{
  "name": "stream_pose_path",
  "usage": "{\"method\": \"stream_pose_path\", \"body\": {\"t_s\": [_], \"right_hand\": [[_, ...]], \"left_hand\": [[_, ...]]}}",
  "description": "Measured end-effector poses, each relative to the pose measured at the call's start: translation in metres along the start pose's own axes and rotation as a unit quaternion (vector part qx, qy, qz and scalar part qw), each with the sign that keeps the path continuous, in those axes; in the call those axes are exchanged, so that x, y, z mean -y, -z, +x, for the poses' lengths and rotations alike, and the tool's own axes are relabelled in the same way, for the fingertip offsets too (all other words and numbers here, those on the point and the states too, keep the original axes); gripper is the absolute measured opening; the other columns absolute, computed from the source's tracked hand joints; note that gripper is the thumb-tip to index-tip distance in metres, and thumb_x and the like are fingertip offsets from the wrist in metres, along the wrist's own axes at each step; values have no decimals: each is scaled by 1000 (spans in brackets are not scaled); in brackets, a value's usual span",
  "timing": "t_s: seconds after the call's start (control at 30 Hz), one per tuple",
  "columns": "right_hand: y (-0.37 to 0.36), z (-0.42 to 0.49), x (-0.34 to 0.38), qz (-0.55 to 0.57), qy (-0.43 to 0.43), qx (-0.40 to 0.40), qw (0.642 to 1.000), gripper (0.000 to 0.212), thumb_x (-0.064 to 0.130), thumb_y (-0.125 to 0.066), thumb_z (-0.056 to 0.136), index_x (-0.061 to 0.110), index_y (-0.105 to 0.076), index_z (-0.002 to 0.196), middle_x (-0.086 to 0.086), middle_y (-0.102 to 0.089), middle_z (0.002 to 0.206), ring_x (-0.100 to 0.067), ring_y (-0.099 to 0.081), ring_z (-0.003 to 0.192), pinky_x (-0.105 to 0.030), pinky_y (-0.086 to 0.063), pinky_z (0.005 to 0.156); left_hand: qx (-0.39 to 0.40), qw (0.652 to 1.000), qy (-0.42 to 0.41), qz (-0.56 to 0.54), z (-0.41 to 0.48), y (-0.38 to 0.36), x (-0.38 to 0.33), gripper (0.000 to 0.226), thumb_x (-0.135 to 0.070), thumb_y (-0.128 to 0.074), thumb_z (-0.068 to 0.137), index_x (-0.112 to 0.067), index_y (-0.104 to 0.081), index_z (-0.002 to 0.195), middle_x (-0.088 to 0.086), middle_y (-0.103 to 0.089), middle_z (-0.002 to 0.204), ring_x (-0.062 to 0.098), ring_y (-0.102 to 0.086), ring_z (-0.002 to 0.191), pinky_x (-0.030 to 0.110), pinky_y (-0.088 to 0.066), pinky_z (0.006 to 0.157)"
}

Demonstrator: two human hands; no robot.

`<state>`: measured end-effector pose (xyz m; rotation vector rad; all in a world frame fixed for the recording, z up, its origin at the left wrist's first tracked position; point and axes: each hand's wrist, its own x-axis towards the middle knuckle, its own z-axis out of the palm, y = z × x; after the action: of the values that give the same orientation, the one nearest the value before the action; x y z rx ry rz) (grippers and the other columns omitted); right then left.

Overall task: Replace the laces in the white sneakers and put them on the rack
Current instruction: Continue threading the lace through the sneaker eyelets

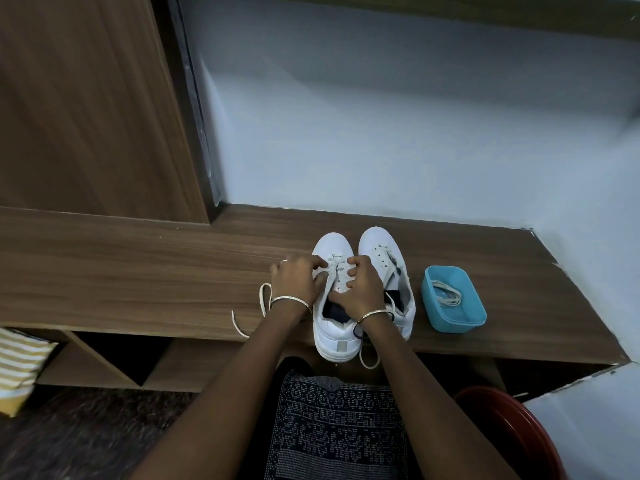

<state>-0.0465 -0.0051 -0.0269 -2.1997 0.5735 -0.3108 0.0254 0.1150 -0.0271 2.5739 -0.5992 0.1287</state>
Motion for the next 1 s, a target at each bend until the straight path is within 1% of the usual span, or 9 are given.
{"method": "stream_pose_path", "body": {"t_s": [0.07,0.23,0.47,0.6,0.7,0.77,0.87,0.93,1.0], "right_hand": [[-2,-1,-1,-36,19,-10,999,75,17,-88,60,11,-47,122,-9,-55,117,-27,-56,105,-42,-50,88],[-2,-4,-1,-81,38,-46,995,47,14,-77,68,11,-55,110,-9,-57,108,-29,-57,100,-46,-51,86],[8,-3,3,-84,8,-78,993,12,6,-64,82,7,-65,94,-8,-70,91,-27,-63,89,-33,-48,73],[10,-5,6,-83,5,-83,993,10,6,-65,82,7,-66,92,-8,-70,89,-27,-63,86,-33,-48,72],[12,-6,8,-74,-2,-70,995,10,7,-68,79,8,-67,90,-6,-70,85,-25,-65,84,-34,-52,74],[15,-6,7,-62,0,-44,997,14,7,-71,77,10,-68,91,-4,-72,87,-23,-67,84,-37,-55,79],[21,-9,6,-42,5,1,999,21,8,-74,75,10,-70,96,-4,-72,94,-19,-67,87,-36,-56,83],[26,-12,3,-29,7,-1,1000,20,12,-74,77,11,-71,97,-3,-72,94,-16,-67,86,-31,-55,81],[32,-15,3,-42,17,-36,998,17,13,-70,80,11,-72,96,-1,-72,94,-16,-67,87,-26,-52,78]], "left_hand": [[3,999,-9,47,3,-2,-7,21,-40,-54,93,-35,-70,106,-2,-70,106,24,-61,106,38,-35,89],[1,995,-6,96,5,-6,-13,23,-35,-44,97,-25,-64,101,3,-70,100,28,-65,96,37,-35,85],[19,999,30,-12,5,-5,-6,21,-39,-50,94,-22,-62,92,2,-71,96,31,-63,95,35,-31,75],[35,996,51,-63,4,-2,-6,19,-38,-55,91,-22,-62,83,3,-71,88,32,-62,88,35,-42,73],[53,986,66,-142,2,-3,0,18,-33,-60,88,-21,-63,76,-4,-66,73,26,-65,80,34,-49,70],[64,980,68,-173,2,0,3,20,-30,-62,90,-18,-64,73,-6,-63,68,22,-63,73,32,-47,67],[74,972,82,-206,3,7,9,32,-25,-62,94,-20,-55,62,-7,-56,57,12,-52,57,29,-35,59],[75,958,104,-258,4,11,13,31,-22,-63,93,-20,-55,64,-6,-57,54,12,-53,53,31,-40,59],[55,947,114,-294,5,15,13,25,-21,-64,92,-21,-59,68,-5,-59,54,16,-56,54,36,-47,65]]}}
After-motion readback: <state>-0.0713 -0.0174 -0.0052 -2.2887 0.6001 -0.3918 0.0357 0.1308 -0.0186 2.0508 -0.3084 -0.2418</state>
